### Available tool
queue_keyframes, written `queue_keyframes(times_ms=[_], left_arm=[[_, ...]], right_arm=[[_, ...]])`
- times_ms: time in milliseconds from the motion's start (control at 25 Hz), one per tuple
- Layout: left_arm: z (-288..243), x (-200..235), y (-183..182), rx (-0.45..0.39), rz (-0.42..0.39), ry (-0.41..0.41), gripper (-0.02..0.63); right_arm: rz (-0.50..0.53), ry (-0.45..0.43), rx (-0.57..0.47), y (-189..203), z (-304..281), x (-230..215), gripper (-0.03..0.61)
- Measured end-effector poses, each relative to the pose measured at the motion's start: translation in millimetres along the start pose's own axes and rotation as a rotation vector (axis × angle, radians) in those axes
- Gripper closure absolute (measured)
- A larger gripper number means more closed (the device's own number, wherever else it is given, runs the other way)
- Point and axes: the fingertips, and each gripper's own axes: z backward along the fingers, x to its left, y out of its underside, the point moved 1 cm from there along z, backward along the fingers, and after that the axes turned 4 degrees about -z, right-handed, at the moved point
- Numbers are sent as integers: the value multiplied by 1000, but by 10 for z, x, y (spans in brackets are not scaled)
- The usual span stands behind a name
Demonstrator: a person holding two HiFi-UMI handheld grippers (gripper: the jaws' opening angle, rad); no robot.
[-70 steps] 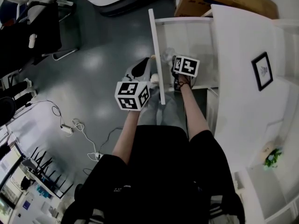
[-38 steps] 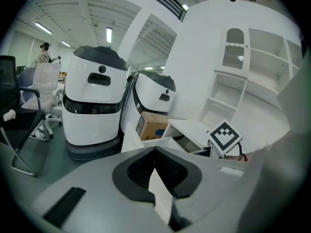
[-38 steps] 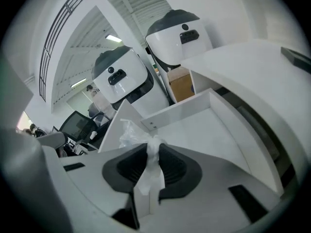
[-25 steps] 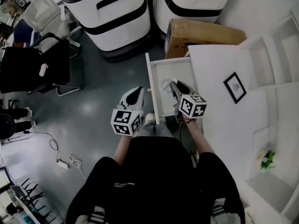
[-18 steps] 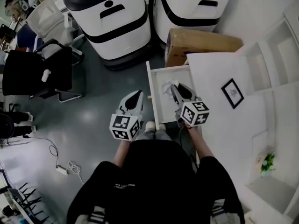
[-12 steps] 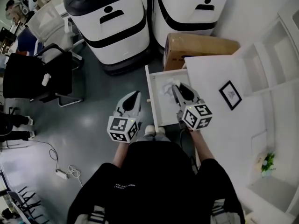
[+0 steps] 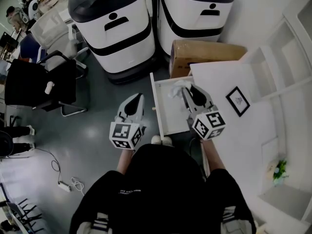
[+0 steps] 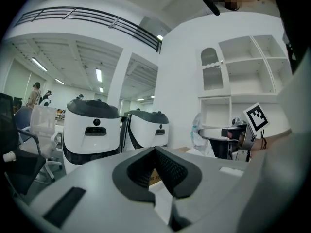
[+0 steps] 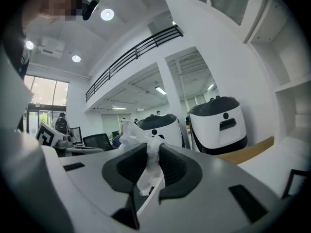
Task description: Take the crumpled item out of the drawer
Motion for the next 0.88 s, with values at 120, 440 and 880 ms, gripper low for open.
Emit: queue_keyframes(times_ms=[120, 440, 880], left_arm=[[11, 22, -79, -18, -7, -9, 615], [4, 46, -237, -54, -30, -24, 615], [-29, 42, -275, -54, -38, -16, 615]], right_arm=[[31, 2, -23, -82, 29, 0, 511], [41, 37, -51, -148, 105, -80, 512], [51, 54, -77, -204, 123, -127, 512]])
